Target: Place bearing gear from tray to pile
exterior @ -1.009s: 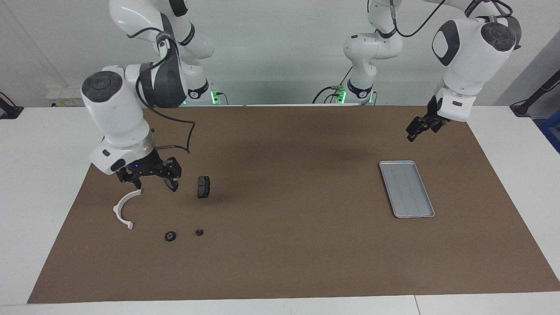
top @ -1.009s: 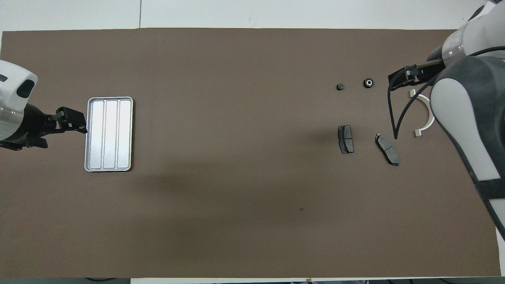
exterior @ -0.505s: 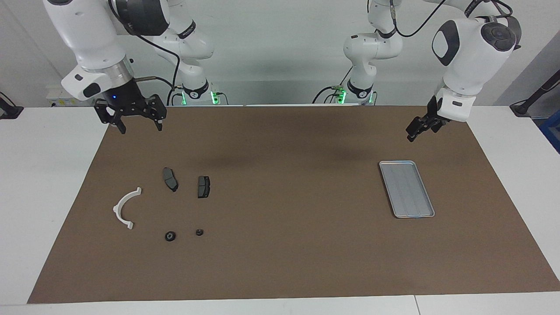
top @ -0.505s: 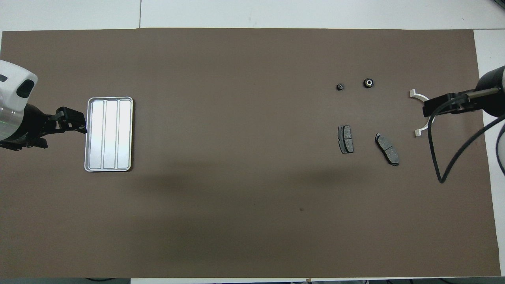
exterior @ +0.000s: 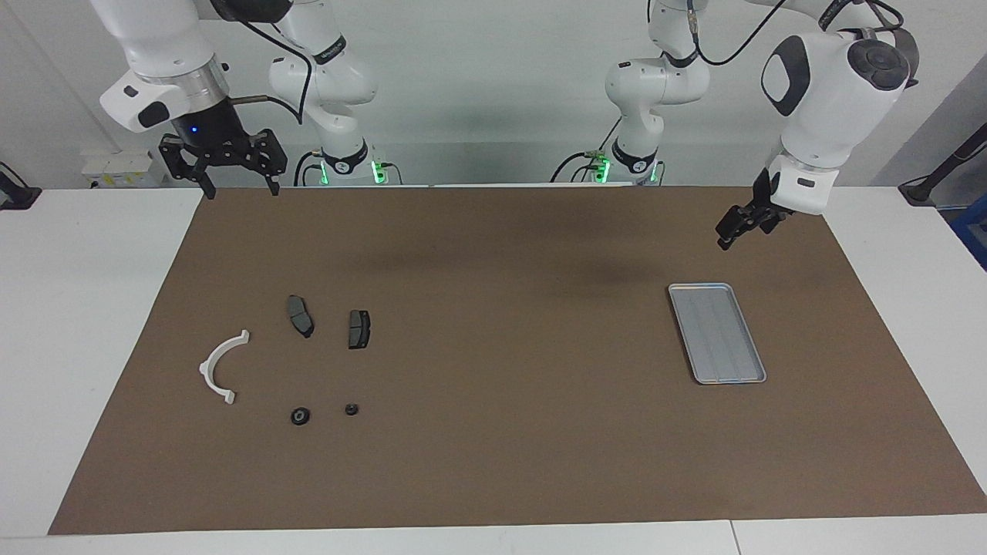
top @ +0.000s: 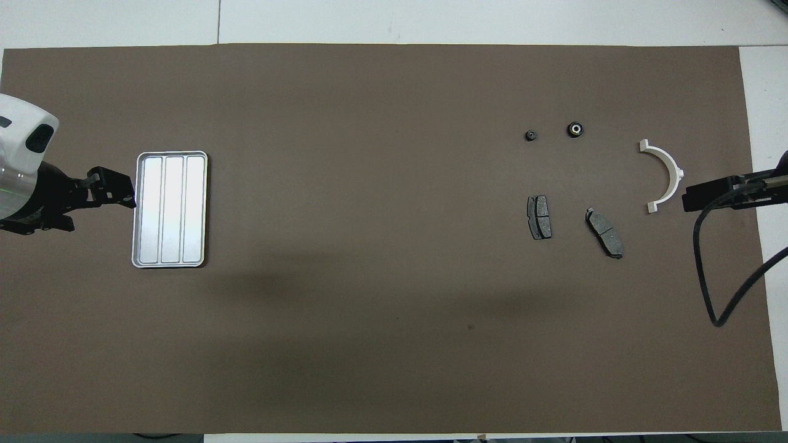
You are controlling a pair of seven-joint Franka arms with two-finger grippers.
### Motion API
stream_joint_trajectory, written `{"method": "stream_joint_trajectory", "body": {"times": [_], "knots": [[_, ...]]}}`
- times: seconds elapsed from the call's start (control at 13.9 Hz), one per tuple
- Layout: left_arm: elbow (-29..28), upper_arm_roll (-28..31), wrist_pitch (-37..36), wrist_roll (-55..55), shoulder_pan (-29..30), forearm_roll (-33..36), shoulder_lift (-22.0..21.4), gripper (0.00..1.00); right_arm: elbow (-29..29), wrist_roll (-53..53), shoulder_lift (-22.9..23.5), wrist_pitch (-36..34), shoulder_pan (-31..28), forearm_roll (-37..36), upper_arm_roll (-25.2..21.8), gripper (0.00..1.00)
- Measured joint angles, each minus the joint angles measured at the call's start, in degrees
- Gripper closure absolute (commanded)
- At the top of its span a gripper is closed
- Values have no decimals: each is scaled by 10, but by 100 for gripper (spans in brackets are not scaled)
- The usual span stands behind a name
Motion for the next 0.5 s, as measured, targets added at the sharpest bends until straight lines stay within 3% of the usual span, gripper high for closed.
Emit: {"method": "stream_joint_trajectory", "body": {"times": [0.5], "knots": [[0,0,0,0,0,0,0,0,-34,24,-2,22,3,1,-8,0]]}}
